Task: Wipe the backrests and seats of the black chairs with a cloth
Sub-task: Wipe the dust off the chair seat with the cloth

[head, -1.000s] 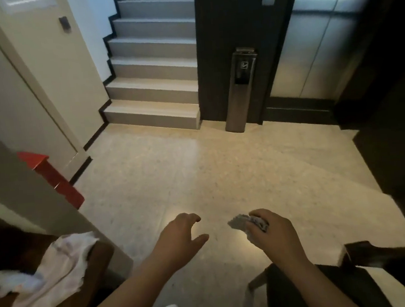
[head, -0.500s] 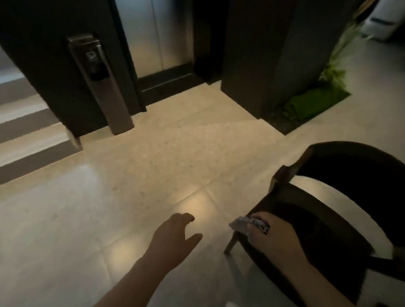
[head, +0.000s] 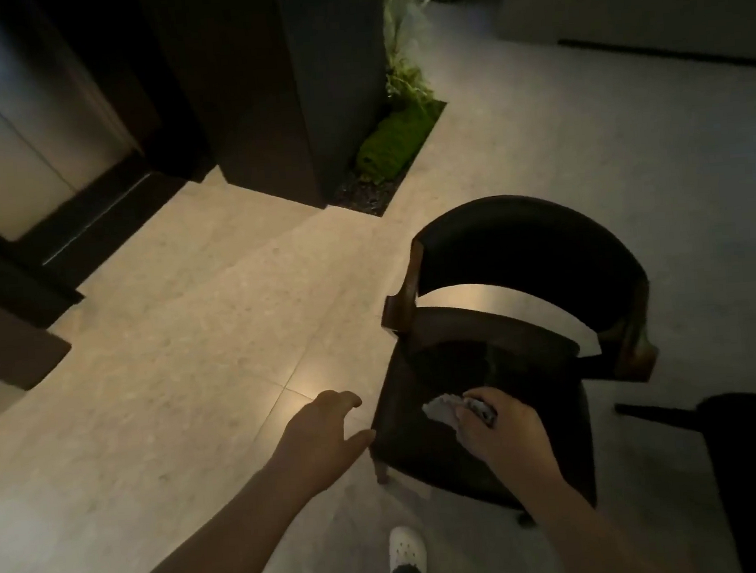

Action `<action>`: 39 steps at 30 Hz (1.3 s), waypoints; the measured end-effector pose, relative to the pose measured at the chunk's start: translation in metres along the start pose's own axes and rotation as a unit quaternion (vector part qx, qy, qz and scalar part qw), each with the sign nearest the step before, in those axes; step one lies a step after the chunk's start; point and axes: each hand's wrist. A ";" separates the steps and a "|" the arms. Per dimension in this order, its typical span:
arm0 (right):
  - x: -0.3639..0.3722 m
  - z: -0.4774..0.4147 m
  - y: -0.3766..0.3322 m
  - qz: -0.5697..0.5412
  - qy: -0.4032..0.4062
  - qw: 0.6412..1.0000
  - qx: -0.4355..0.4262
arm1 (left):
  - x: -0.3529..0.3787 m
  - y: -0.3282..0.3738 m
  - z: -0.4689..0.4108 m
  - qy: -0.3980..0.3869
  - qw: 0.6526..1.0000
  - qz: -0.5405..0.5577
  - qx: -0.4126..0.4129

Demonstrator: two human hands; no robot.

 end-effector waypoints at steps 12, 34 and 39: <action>-0.048 -0.036 0.025 -0.136 0.109 0.979 0.104 | -0.045 0.068 -0.111 -0.091 0.985 -0.105 0.102; 0.011 -0.137 0.049 -0.330 0.263 0.845 0.329 | -0.024 0.079 -0.349 -0.276 0.897 -0.237 0.252; 0.013 -0.165 0.095 -0.274 0.273 0.858 0.337 | 0.024 0.081 -0.385 -0.245 0.914 -0.237 0.221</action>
Point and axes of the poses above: each hand's wrist, its own z-axis away from the middle knuckle, its own x-axis out of the palm, y = z × x, and after that the axes turned 15 degrees about -y, right-handed
